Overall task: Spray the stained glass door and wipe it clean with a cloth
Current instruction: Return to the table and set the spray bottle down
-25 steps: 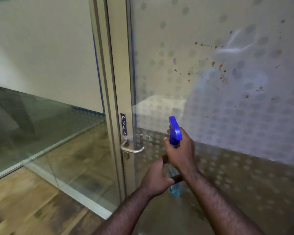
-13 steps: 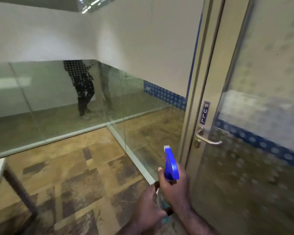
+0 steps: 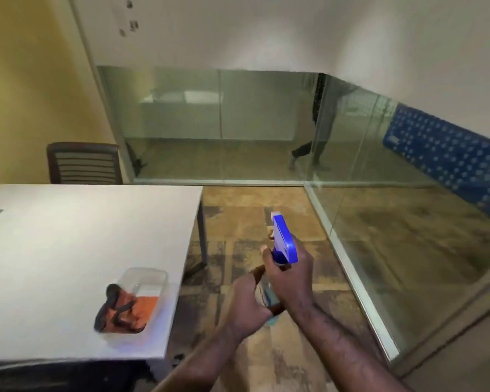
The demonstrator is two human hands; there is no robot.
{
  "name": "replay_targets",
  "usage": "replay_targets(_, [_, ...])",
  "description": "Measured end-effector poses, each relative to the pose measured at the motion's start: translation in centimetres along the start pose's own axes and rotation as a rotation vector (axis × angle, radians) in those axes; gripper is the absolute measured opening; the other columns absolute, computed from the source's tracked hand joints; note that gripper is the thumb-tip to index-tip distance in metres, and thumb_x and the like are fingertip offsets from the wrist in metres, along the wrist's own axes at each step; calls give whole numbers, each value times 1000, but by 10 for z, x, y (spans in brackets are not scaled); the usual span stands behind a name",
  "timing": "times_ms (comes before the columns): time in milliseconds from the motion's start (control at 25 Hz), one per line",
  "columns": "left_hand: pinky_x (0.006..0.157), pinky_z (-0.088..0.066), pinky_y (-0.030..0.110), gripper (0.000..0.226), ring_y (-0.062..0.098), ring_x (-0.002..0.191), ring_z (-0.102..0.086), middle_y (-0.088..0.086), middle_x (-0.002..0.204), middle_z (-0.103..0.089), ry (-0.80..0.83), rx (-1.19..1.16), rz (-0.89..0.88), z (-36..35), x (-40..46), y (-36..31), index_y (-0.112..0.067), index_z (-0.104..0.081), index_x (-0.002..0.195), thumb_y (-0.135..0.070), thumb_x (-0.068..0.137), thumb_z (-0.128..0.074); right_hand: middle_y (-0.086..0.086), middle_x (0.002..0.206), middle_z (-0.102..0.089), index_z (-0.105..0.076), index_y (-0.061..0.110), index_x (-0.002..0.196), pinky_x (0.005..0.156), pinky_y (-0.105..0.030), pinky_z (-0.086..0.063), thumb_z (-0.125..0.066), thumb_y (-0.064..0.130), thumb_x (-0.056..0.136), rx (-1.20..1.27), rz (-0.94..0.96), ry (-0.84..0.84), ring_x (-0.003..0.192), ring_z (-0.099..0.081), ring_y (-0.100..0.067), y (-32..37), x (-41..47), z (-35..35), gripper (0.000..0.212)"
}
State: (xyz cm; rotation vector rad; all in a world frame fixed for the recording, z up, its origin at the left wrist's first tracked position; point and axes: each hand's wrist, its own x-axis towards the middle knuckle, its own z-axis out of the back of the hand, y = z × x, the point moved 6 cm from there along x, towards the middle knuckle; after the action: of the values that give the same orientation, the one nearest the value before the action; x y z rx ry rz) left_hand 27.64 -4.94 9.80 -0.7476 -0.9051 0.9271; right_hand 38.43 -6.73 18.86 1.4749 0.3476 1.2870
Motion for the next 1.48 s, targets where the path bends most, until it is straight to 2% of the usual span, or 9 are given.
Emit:
replay_targets(200, [68, -47, 3, 57, -15, 89, -65, -43, 101, -63, -200, 126, 95, 113, -30, 38, -63, -53, 106, -48, 58, -79, 11, 82, -61, -62, 23, 101, 64, -14, -49, -73, 4, 78, 126, 35, 202, 76, -59, -1, 42, -17, -116, 32])
replay_targets(360, [75, -46, 3, 57, -16, 94, -63, -47, 102, -60, -325, 177, 142, 173, -48, 56, -56, -53, 111, -53, 60, -79, 6, 87, -62, -64, 16, 108, 64, -2, -44, -73, 5, 79, 215, 28, 328, 78, -58, 11, 60, -30, -186, 32])
replay_targets(480, [77, -40, -3, 55, -20, 98, -59, -51, 103, -58, -410, 184, 192, 207, -59, 72, -63, -50, 110, -58, 64, -79, 3, 95, -64, -63, 12, 114, 66, -2, -44, -74, 9, 81, 227, 16, 431, 80, -59, 5, 64, -38, -235, 35])
replay_targets(640, [71, -39, -4, 48, -25, 93, -54, -55, 91, -53, -533, 223, 311, 240, -62, 107, -47, -53, 107, -58, 67, -77, 15, 93, -64, -58, 27, 112, 70, -6, -46, -74, 26, 82, 240, 30, 596, 85, -61, -3, 65, -40, -291, 34])
replay_targets(760, [75, -38, -6, 44, -25, 89, -55, -42, 81, -58, -603, 217, 365, 254, -49, 133, -40, -55, 103, -48, 69, -82, 31, 89, -57, -51, 42, 104, 68, -3, -45, -72, 41, 80, 240, 38, 681, 87, -59, 10, 58, -30, -324, 32])
replay_targets(840, [76, -37, -7, 47, -27, 88, -54, -33, 91, -59, -642, 236, 381, 260, -38, 150, -29, -61, 108, -39, 70, -86, 34, 81, -56, -51, 45, 94, 67, -5, -43, -70, 51, 78, 194, 43, 695, 85, -59, 12, 46, -22, -341, 26])
replay_targets(1040, [77, -38, -8, 55, -11, 79, -58, 2, 104, -75, -702, 231, 399, 262, -7, 189, -13, -64, 119, -35, 72, -83, 28, 73, -57, -54, 36, 92, 61, 0, -43, -70, 54, 77, 141, 49, 734, 77, -61, 9, 11, 2, -378, 29])
replay_targets(1120, [80, -36, -9, 54, -10, 93, -56, 3, 106, -75, -722, 226, 403, 264, 6, 203, -12, -64, 119, -34, 73, -83, 23, 75, -58, -55, 33, 93, 60, 1, -42, -73, 50, 78, 140, 36, 762, 74, -62, 8, -1, 11, -393, 30])
replay_targets(1480, [79, -34, -11, 55, 4, 97, -56, 6, 113, -73, -753, 221, 478, 277, 66, 251, -11, -62, 123, -31, 77, -85, 7, 88, -63, -53, 25, 100, 62, 1, -42, -76, 41, 79, 143, 34, 838, 75, -62, -9, -35, 57, -448, 35])
